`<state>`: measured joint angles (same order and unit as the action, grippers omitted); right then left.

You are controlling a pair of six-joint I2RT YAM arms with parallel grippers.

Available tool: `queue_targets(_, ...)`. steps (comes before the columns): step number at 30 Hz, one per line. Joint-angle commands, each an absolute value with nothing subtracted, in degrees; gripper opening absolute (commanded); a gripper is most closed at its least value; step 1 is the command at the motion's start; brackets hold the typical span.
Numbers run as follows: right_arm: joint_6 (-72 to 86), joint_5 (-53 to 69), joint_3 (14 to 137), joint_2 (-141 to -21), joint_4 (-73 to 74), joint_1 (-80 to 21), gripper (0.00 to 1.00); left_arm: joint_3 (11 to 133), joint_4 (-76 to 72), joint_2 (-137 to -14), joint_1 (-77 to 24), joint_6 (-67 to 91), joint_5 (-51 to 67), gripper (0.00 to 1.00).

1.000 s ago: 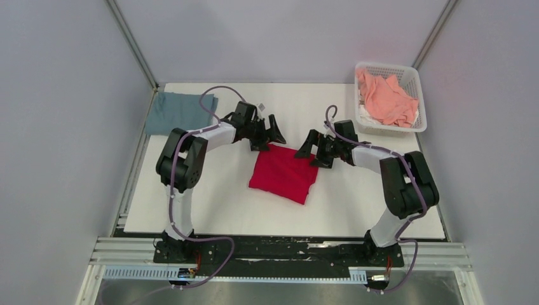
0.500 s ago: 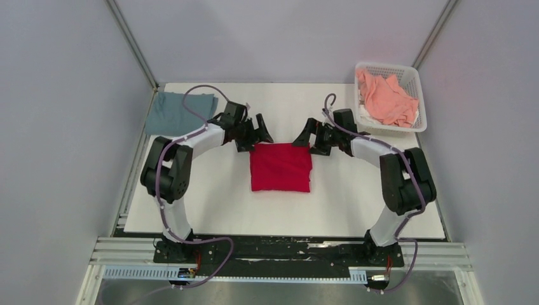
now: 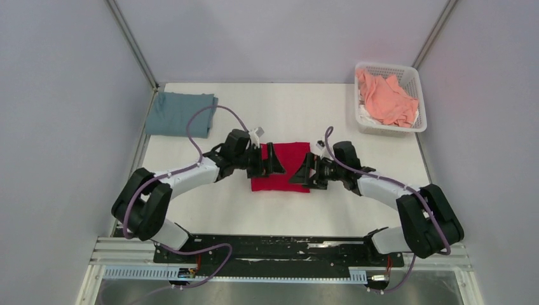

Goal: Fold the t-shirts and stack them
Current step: Smooth out wrinkles on the folded tshirt

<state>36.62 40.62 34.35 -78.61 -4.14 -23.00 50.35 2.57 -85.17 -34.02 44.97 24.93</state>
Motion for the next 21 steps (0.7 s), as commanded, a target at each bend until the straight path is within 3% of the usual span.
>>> queue_targets(1,37.92,40.5,28.29,-79.61,-8.01,-22.01,1.0,41.99,-5.36,-88.12,-35.41,48.95,28.55,1.0)
queue_targets(7,36.22,37.69,23.59,-79.51,-7.36,-18.88,1.0,33.6,-4.88,-89.65,-35.33,49.73,24.68,1.0)
queue_targets(14,32.77,36.73,28.99,-71.4,1.48,-18.81,1.0,34.91,1.6,-78.31,-35.33,47.04,21.17,1.0)
queue_targets(21,27.25,22.2,34.19,-56.65,15.89,-18.71,1.0,39.39,15.68,-69.34,-34.19,45.01,1.17,1.0)
